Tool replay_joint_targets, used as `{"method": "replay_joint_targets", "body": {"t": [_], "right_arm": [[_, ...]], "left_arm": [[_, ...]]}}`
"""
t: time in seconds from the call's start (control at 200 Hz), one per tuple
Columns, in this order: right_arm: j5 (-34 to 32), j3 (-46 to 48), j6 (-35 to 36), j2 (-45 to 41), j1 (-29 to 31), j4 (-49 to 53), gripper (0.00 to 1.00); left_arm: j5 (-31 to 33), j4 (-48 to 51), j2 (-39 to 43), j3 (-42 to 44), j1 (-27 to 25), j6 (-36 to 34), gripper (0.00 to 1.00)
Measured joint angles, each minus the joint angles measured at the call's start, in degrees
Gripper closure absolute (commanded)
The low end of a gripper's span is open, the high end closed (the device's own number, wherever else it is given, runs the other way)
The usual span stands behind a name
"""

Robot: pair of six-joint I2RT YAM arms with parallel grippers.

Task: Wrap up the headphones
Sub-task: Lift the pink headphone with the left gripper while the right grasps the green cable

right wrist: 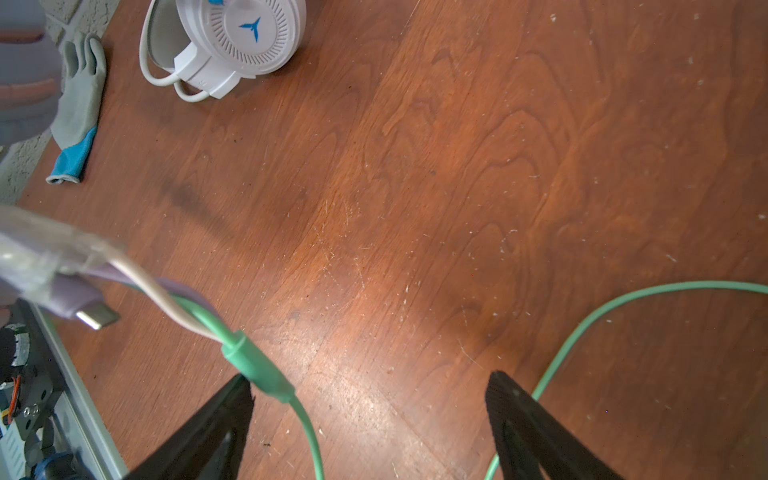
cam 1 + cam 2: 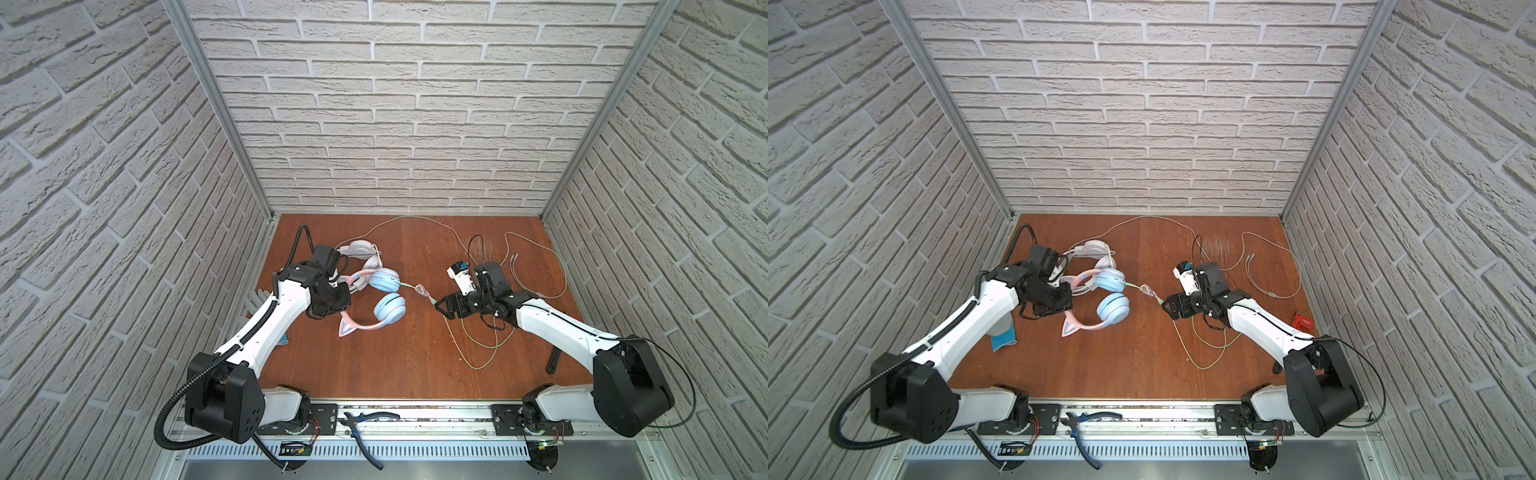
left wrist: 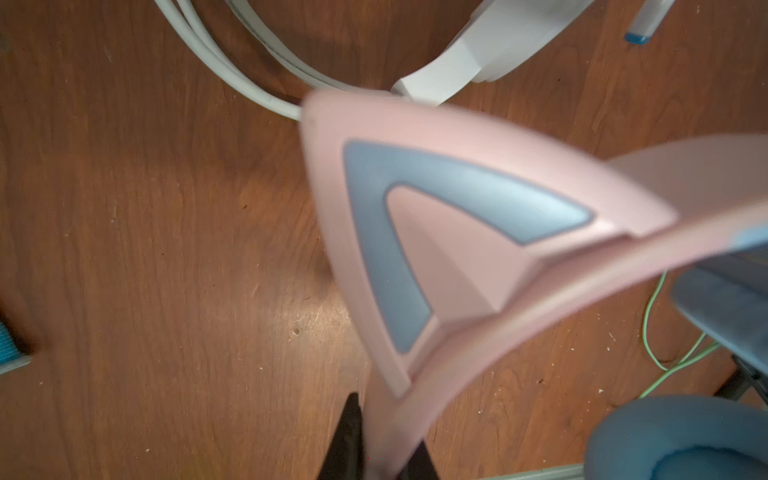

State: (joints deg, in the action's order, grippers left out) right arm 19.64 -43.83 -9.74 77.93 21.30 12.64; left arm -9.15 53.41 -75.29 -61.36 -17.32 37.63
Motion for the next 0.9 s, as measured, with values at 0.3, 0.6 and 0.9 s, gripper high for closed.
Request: {"method": "replay_joint_targets", "body": {"t": [0.3, 0.6, 0.9], "right_arm": [[0.5, 3.63, -2.8, 0.68, 0.98, -3.76, 0.22], [1.27, 5.97, -4.96, 4.33, 4.07, -6.58, 0.37], [1.25, 9.66, -6.47, 4.7, 4.44, -8.63, 0.48]], "left_arm": [[-0.59, 0.04, -0.22, -0.79, 2.54, -0.76, 1.0], [-3.21, -2.91, -0.39, -2.36, 5.42, 0.13, 1.0], [-4.26, -3.39, -1.64, -5.2, 8.37, 0.46, 1.0]]}}
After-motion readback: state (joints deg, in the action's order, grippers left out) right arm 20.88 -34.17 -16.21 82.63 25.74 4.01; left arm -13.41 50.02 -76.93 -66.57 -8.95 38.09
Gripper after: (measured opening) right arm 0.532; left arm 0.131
